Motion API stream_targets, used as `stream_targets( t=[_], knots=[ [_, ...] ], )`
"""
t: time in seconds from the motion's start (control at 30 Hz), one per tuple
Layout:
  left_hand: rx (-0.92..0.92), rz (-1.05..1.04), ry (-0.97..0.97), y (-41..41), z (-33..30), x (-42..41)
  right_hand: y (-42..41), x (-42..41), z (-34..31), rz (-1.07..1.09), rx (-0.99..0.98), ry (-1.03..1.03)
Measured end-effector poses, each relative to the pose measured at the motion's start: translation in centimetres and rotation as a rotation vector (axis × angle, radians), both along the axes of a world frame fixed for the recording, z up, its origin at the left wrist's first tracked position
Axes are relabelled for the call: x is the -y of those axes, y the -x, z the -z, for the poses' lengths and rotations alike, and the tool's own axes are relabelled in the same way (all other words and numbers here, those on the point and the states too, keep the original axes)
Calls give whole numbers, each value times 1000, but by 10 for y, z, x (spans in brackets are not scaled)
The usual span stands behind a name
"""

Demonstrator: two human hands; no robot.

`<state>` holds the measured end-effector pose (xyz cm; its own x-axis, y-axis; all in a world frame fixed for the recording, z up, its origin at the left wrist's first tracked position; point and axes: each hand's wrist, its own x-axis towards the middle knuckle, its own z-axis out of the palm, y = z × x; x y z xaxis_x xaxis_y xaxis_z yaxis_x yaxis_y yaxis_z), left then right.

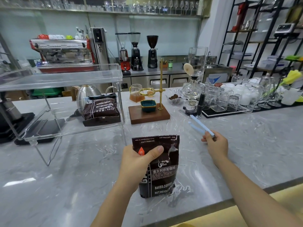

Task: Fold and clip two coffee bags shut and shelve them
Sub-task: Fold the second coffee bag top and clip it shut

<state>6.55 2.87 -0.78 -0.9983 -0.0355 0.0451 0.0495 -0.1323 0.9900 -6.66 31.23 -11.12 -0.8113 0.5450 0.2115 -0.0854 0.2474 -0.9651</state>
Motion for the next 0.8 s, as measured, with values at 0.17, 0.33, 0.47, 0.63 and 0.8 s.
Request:
stream_targets(
  t=[0.17, 0.33, 0.47, 0.63, 0.8],
  knots=[
    [-8, 5, -5, -1, 1, 1, -14, 5, -2, -58, -27, 47],
    [-4, 2, -17, -2, 1, 1, -30, 6, 7, -109, -32, 119],
    [-1, 3, -19, -2, 1, 1, -54, 15, 1, -186, -27, 142],
    [-8, 3, -19, -3, 0, 1, -88, 28, -23, -301, -105, 229],
    [-8, -9, -17, -3, 1, -1, -130, 51, -82, -447, -336, 101]
  ],
)
